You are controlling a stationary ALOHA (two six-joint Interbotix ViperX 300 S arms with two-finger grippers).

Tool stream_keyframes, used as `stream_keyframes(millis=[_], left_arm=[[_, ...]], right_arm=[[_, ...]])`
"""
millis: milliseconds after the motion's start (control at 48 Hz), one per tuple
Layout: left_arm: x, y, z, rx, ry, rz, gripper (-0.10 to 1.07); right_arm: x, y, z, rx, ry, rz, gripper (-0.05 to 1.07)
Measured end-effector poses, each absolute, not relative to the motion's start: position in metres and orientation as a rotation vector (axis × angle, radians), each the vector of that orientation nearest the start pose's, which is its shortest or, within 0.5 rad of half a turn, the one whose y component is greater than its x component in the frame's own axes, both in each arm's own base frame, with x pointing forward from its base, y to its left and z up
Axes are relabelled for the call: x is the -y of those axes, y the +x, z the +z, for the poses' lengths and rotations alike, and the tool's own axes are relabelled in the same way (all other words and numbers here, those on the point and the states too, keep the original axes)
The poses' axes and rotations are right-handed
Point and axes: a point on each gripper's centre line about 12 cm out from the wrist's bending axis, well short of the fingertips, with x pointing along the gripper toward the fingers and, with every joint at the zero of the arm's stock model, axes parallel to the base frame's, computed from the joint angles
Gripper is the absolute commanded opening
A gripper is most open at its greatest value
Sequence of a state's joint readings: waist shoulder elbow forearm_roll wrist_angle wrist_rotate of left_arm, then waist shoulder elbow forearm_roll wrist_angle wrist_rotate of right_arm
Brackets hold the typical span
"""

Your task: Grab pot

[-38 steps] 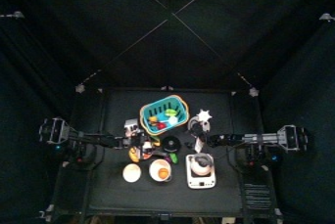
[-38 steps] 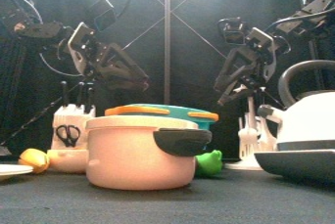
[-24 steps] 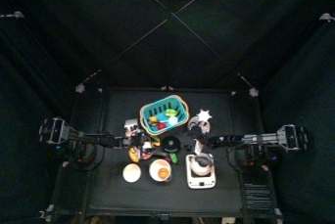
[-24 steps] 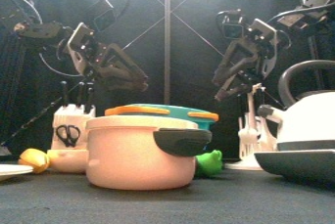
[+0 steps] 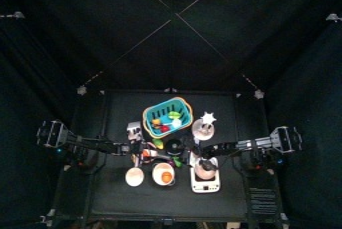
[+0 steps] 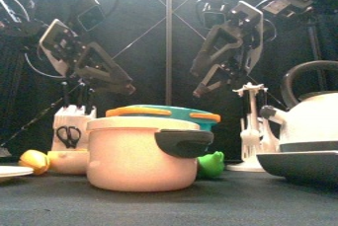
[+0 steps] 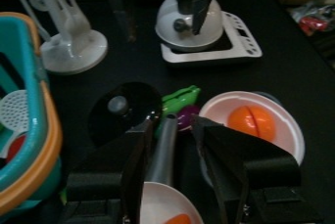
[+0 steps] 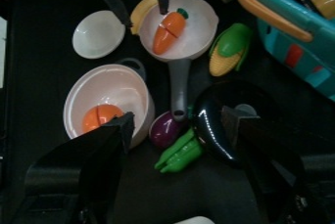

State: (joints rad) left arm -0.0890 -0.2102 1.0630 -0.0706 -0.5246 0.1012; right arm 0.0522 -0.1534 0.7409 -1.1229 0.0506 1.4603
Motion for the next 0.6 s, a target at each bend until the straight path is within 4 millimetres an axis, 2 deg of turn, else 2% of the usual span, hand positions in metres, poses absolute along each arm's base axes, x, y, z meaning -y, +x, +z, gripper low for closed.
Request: stream_keyframes(millis=[229,396,604], left_arm=[[0.049,0.287,0.161,-0.35,0.057,-0.141,0.78],[0.049,0.276,0.151,-0.388,0.012,-0.117,0.78],[0.052,0.264,0.152,-0.389,-0.036,-0.104,0.78]], right_arm=[[-0.029,0.385,0.172,-0.673,0.327,-0.088,1.0],[-0.037,0.4,0.158,-0.703,0.325,-0.078,1.0],[-0.043,0.407,0.15,-0.721,0.322,-0.073,0.97]])
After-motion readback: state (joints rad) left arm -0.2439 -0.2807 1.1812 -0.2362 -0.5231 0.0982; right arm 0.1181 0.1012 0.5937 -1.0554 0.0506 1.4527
